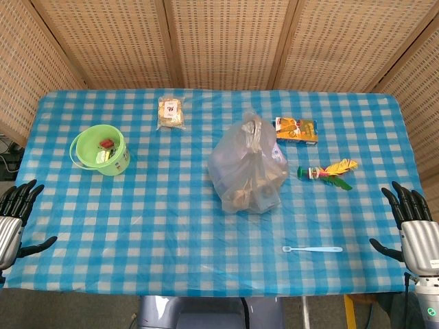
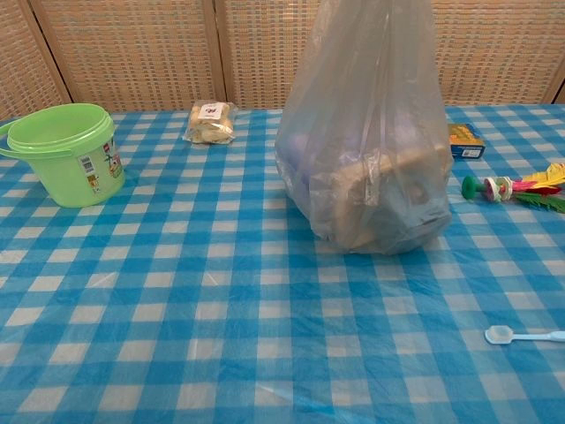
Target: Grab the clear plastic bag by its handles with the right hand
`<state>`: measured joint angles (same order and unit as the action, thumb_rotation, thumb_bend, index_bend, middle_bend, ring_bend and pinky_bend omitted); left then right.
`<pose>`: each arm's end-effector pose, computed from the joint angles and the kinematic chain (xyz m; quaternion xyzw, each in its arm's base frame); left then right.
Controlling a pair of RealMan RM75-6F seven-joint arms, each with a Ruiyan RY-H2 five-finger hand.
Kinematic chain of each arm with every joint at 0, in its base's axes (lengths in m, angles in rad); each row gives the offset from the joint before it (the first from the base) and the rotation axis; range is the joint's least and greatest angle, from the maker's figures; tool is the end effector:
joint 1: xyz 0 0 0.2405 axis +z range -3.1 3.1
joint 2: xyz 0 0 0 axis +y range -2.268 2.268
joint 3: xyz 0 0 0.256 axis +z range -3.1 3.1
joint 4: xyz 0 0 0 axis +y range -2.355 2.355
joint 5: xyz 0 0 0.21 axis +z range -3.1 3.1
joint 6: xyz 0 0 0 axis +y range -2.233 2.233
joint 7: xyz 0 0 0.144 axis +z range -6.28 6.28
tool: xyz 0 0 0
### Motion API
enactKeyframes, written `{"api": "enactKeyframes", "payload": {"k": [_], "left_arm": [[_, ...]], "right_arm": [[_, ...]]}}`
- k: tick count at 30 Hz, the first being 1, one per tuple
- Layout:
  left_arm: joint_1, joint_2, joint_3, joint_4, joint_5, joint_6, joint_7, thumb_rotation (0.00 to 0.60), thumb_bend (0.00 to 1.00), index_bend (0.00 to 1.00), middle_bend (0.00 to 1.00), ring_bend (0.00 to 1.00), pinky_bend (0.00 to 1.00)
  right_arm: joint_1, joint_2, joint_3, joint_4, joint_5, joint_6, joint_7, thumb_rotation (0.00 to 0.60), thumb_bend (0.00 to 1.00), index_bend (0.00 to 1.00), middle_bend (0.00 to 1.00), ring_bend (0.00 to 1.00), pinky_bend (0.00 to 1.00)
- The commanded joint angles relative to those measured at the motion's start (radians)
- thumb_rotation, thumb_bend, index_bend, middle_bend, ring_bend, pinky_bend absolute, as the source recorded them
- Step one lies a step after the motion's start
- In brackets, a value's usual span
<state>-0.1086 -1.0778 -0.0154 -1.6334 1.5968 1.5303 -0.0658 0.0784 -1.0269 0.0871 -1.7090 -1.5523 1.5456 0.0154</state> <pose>-0.2933 0.1800 0.1659 -0.6162 -0.3706 -0.4284 0.5472 -0.2853 -0.1847 0.1891 0.5877 -0.3540 0.4337 0.5841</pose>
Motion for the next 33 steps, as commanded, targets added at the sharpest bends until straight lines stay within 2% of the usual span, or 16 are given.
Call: {"api": "enactKeyframes", "payload": {"k": [1, 7, 10, 14, 16, 19, 26, 29, 33], "left_arm": [[0.000, -0.001, 0.001, 0.001, 0.000, -0.001, 0.001, 0.600, 0.00, 0.00, 0.00, 0.00, 0.00], [-0.002, -0.003, -0.002, 0.005, 0.000, -0.002, 0.001, 0.600, 0.00, 0.00, 0.00, 0.00, 0.00], [-0.003, -0.005, -0.005, 0.008, -0.005, -0.004, 0.001, 0.600, 0.00, 0.00, 0.00, 0.00, 0.00], [-0.014, -0.010, -0.017, 0.010, -0.030, -0.024, 0.009, 0.600, 0.00, 0.00, 0.00, 0.00, 0.00], [-0.029, -0.016, -0.030, 0.013, -0.064, -0.058, 0.017, 0.600, 0.00, 0.00, 0.00, 0.00, 0.00], [-0.039, -0.020, -0.042, 0.016, -0.094, -0.080, 0.024, 0.600, 0.00, 0.00, 0.00, 0.00, 0.00], [-0.055, -0.027, -0.056, 0.025, -0.139, -0.123, 0.027, 0.600, 0.00, 0.00, 0.00, 0.00, 0.00], [-0.063, -0.027, -0.065, 0.029, -0.161, -0.139, 0.022, 0.600, 0.00, 0.00, 0.00, 0.00, 0.00], [-0.067, -0.027, -0.072, 0.033, -0.173, -0.145, 0.018, 0.600, 0.00, 0.00, 0.00, 0.00, 0.00]], "right_arm": [[0.000, 0.001, -0.001, 0.001, -0.001, 0.000, 0.002, 0.600, 0.00, 0.00, 0.00, 0.00, 0.00], [0.005, 0.004, -0.002, -0.004, 0.002, -0.016, 0.022, 0.600, 0.00, 0.00, 0.00, 0.00, 0.00], [0.024, 0.015, -0.005, -0.020, -0.003, -0.051, 0.089, 0.600, 0.00, 0.00, 0.00, 0.00, 0.00], [0.116, 0.103, 0.013, -0.062, -0.021, -0.187, 0.332, 0.600, 0.00, 0.00, 0.00, 0.00, 0.00], [0.233, 0.184, 0.063, -0.109, -0.041, -0.312, 0.593, 0.600, 0.00, 0.00, 0.00, 0.00, 0.00], [0.325, 0.260, 0.094, -0.105, -0.076, -0.403, 0.787, 0.600, 0.00, 0.00, 0.00, 0.00, 0.00], [0.464, 0.332, 0.144, -0.124, -0.095, -0.520, 0.992, 0.600, 0.00, 0.00, 0.00, 0.00, 0.00], [0.553, 0.348, 0.175, -0.136, -0.062, -0.625, 1.035, 0.600, 0.00, 0.00, 0.00, 0.00, 0.00], [0.624, 0.350, 0.197, -0.150, -0.033, -0.707, 1.078, 0.600, 0.00, 0.00, 0.00, 0.00, 0.00]]}}
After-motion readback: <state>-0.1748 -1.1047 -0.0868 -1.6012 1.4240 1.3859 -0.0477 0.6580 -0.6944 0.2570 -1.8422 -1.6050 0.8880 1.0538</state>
